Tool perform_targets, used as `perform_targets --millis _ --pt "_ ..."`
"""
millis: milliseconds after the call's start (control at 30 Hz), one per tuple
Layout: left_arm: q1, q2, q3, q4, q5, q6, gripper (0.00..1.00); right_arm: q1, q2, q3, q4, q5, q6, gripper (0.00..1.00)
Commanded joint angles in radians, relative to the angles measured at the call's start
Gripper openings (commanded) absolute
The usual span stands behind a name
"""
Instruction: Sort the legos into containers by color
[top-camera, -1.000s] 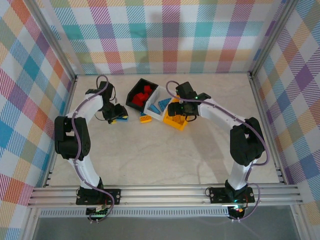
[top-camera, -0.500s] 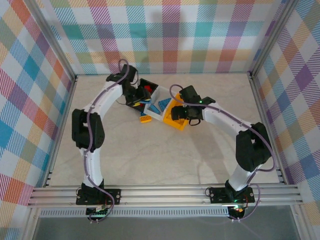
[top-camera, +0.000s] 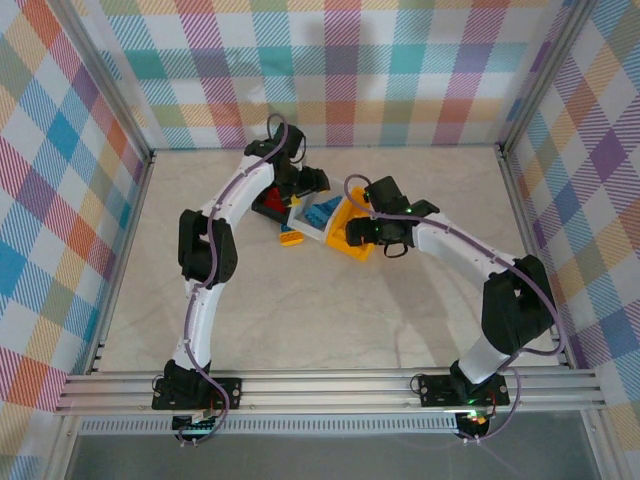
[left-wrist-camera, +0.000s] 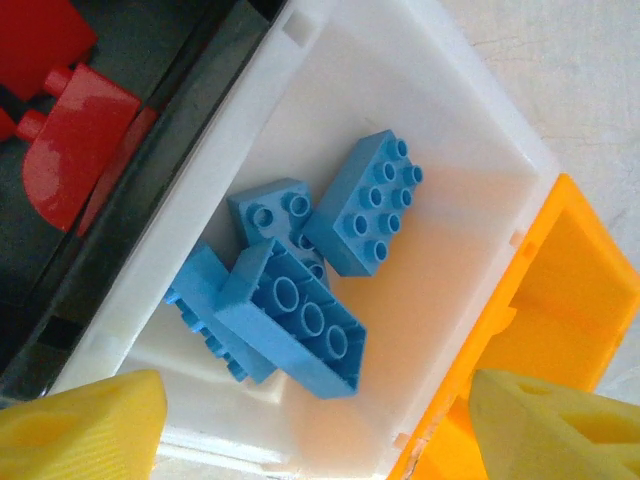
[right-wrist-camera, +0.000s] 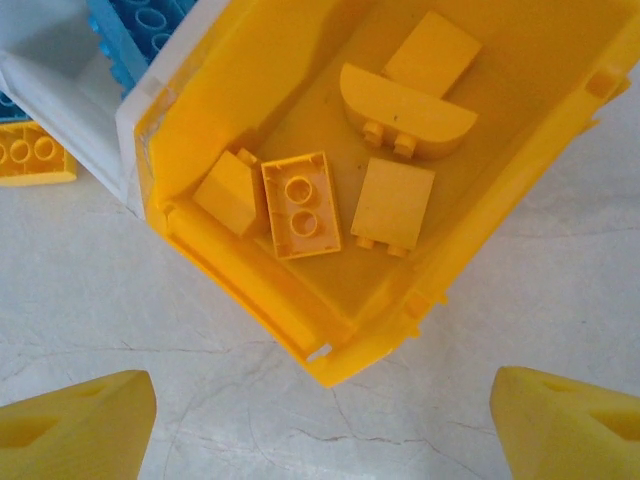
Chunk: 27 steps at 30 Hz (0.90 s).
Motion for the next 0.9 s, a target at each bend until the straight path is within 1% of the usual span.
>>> perform_targets --millis 0,67,133,267,400,500,633,867 --pt "-0.012 -0.049 0.007 -0.061 -0.017 0.011 0.81 0.005 -0.038 -0.022 0.029 -0.037 -0.01 0.87" --pt "-0.016 -0.098 -0.03 -0.075 -0.033 0.052 0.83 0.005 -0.042 -0.03 0.043 -0.046 -0.003 0.87" --pt "-0.016 -0.166 -0.102 -0.083 -0.053 0.109 0.85 0.005 -0.046 -0.038 0.057 -0.059 0.004 0.88" --pt "-0.012 -0.344 -0.351 -0.078 -0.118 0.216 0.91 0.005 -0.076 -0.067 0.1 -0.079 0.022 0.88" --pt "0.0 -0.504 -0.609 -0.014 -0.096 0.254 0.95 0.005 -0.111 -0.093 0.113 -0.083 0.021 0.88" --pt "0.0 -0.568 -0.734 0.047 -0.066 0.279 0.98 0.005 -0.144 -0.124 0.13 -0.094 0.012 0.88" --pt "-0.002 -0.573 -0.803 0.096 -0.049 0.343 1.0 0.005 -0.177 -0.164 0.152 -0.106 0.008 0.88" --pt "0.0 -0.482 -0.778 0.093 -0.091 0.478 1.0 0.005 -0.212 -0.208 0.18 -0.12 0.012 0.88"
